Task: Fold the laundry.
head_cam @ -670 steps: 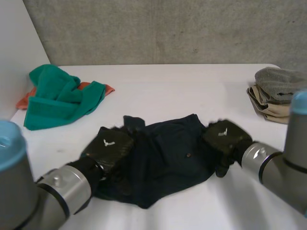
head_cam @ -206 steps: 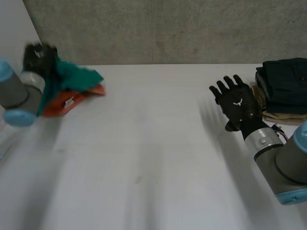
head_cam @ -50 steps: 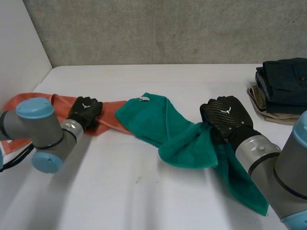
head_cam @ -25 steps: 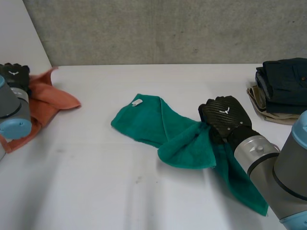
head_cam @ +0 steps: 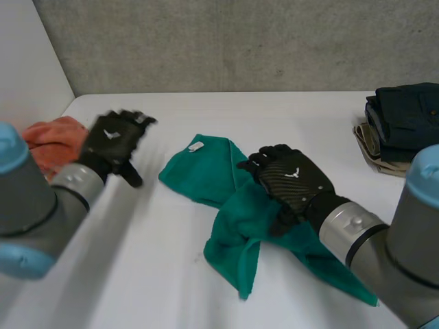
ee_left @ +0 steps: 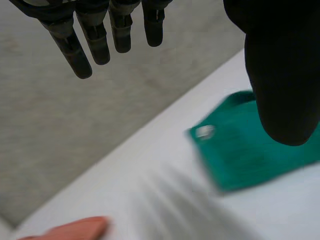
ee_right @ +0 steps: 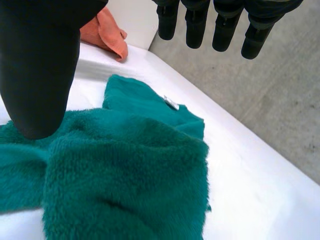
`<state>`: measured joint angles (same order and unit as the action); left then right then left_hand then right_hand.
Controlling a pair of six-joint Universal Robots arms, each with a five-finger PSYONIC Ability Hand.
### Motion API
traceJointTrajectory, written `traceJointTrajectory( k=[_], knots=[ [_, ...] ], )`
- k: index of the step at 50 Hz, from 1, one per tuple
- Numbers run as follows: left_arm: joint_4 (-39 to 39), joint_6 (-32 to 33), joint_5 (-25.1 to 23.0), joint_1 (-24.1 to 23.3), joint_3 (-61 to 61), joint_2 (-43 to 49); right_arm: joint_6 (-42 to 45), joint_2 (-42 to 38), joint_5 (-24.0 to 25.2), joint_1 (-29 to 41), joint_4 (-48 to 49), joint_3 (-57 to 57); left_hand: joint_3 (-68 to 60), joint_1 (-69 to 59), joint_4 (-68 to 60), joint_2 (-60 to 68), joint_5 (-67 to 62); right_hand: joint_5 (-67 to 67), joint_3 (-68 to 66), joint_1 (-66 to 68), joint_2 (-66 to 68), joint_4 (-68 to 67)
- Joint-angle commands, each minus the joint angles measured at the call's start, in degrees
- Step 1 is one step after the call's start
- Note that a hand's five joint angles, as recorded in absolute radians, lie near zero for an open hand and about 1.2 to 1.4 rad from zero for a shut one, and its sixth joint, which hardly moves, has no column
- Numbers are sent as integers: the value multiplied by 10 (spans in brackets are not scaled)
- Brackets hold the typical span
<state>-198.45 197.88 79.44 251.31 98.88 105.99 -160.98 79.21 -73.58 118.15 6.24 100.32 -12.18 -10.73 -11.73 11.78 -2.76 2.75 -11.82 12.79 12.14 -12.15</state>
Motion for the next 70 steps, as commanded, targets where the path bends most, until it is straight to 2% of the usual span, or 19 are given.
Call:
traceJointTrajectory(
  k=[1,5,12,16,17,20,21,25,31,36,39,41,42,45,48,53,58,64,70],
  knots=[
    [29,-30,-6,-58,65,-36,-24,52,12,-70,-93,-34,22,7,17,-18,28,-27,18,-28,-21,21],
    [41,-29,-2,-86,87,-48,-19,81,14,-114,-142,-42,22,7,17,-18,28,-27,18,-28,-21,21],
    [39,-29,12,-81,98,-66,38,113,34,-128,-184,-4,22,7,17,-18,28,-27,18,-28,-21,21],
    [39,-31,26,-65,100,-82,51,115,60,-61,-140,28,22,7,17,-18,28,3,-12,2,9,-9],
    [37,-32,32,-56,99,-87,58,113,63,-26,-119,41,22,7,17,-18,28,38,-47,37,44,-44],
    [38,-35,40,-40,99,-96,82,106,63,21,-83,60,22,7,17,-18,28,67,-76,66,73,-73],
    [39,-37,42,-28,100,-103,114,97,62,46,-59,72,22,7,17,-18,28,83,-93,83,90,-89],
    [43,-50,41,-5,105,-119,196,61,57,72,-28,91,22,7,17,-18,28,142,-152,142,148,-148],
    [45,-72,29,22,117,-135,299,-11,49,86,-17,90,22,7,17,-18,28,183,-192,182,189,-189],
    [45,-82,17,30,123,-134,323,-56,43,85,19,80,22,7,17,-18,28,248,-258,248,254,-254],
    [43,-84,14,32,126,-131,321,-86,40,84,57,73,22,7,17,-18,28,356,-365,355,362,-362],
    [42,-84,14,33,126,-128,318,-99,34,82,73,66,22,7,17,-18,28,515,-524,514,521,-521],
    [41,-85,14,33,125,-125,312,-106,29,83,85,57,22,7,17,-18,28,671,-680,671,677,-677],
    [38,-85,15,33,120,-119,290,-106,17,84,94,38,22,7,17,-18,28,673,-682,672,679,-679],
    [24,-85,15,31,110,-105,226,-79,6,84,96,12,22,7,17,-18,28,673,-682,672,679,-679],
    [-14,-82,12,30,79,-58,110,21,5,72,71,-35,22,7,17,-18,28,673,-682,672,679,-679],
    [-46,-76,-2,20,27,18,0,105,10,28,4,-89,22,7,17,-18,28,673,-682,672,679,-679],
    [-44,-66,-46,-8,-66,126,-71,170,52,2,-65,-136,22,7,17,-18,28,673,-682,672,679,-679],
    [-25,-81,-48,-63,-145,195,-142,220,114,-14,-98,-154,22,7,17,-18,28,673,-682,672,679,-679]
  ],
)
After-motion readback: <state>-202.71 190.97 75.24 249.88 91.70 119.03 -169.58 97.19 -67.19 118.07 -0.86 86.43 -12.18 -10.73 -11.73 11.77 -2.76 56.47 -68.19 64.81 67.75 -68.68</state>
